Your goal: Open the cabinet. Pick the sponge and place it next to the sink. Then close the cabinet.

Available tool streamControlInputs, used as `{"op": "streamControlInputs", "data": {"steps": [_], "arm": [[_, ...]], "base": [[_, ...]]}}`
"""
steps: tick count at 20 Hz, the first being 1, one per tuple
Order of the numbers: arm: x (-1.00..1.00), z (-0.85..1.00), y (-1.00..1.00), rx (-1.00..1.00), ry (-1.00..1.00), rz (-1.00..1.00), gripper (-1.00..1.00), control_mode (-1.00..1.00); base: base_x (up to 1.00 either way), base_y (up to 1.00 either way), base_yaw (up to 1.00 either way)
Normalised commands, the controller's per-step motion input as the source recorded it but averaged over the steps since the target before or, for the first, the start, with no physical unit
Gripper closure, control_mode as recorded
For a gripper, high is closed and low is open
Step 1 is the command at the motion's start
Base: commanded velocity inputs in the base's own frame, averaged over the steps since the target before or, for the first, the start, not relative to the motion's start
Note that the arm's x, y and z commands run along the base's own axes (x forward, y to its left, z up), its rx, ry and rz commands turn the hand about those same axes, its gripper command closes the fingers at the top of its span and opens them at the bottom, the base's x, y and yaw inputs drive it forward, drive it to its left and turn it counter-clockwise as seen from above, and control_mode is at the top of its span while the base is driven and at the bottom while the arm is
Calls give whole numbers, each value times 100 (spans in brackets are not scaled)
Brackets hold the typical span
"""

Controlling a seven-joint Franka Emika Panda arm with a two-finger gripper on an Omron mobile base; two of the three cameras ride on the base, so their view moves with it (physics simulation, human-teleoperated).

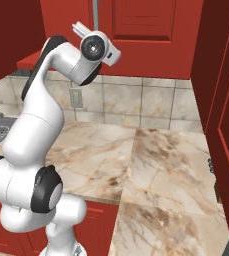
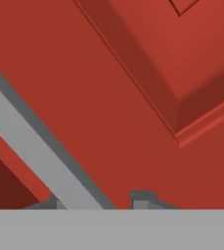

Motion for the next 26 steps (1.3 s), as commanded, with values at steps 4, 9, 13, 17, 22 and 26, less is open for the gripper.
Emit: {"op": "streamControlInputs", "data": {"steps": [4, 9, 13, 17, 22, 26], "arm": [[0, -1, -41, 0, 1, -4, 100, -100], [0, -10, -80, 0, 1, -7, 100, -100], [-16, 0, -85, 0, 1, -7, 100, -100], [-51, 0, -81, 1, 0, -3, 100, -100], [-62, 0, -89, 1, 0, -3, 100, -100], [-53, 0, -88, 0, 0, -3, 100, -100]], "base": [[0, 0, 0], [0, 0, 0], [0, 0, 0], [0, 0, 0], [0, 0, 0], [0, 0, 0]]}}
